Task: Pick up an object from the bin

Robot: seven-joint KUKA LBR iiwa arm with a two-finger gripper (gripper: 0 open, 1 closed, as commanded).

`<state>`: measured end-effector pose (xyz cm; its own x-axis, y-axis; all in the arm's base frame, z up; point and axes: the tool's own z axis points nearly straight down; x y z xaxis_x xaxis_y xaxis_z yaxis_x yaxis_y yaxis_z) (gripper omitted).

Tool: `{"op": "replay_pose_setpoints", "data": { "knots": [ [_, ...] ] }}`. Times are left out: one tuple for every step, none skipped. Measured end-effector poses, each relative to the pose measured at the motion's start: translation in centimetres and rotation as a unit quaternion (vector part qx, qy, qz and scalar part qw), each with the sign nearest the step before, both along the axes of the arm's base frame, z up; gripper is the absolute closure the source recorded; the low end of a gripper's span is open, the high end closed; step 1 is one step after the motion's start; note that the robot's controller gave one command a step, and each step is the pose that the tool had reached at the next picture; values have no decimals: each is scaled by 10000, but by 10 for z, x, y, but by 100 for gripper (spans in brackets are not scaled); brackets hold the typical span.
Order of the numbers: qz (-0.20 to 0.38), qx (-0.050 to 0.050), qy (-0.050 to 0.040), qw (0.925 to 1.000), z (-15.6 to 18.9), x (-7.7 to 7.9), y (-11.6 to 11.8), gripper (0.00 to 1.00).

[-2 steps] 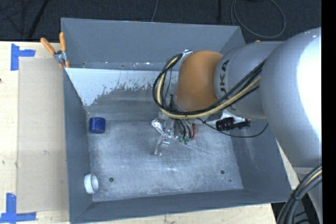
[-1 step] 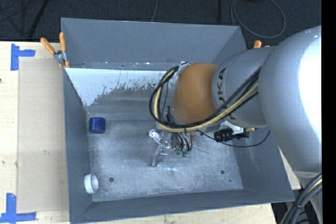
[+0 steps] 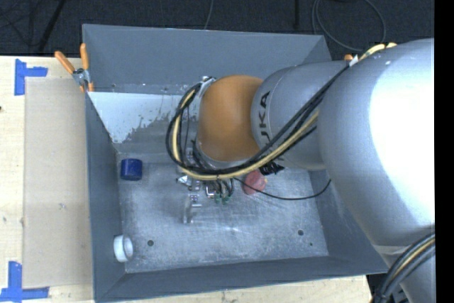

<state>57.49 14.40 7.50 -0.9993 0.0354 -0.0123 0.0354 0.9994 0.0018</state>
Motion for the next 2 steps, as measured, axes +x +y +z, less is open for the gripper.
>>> {"op": "replay_pose_setpoints", "data": {
  "knots": [
    [138,17,3,9999,1,39,-86,0],
    [154,13,-27,9999,3,40,-84,100]
  ]
}}
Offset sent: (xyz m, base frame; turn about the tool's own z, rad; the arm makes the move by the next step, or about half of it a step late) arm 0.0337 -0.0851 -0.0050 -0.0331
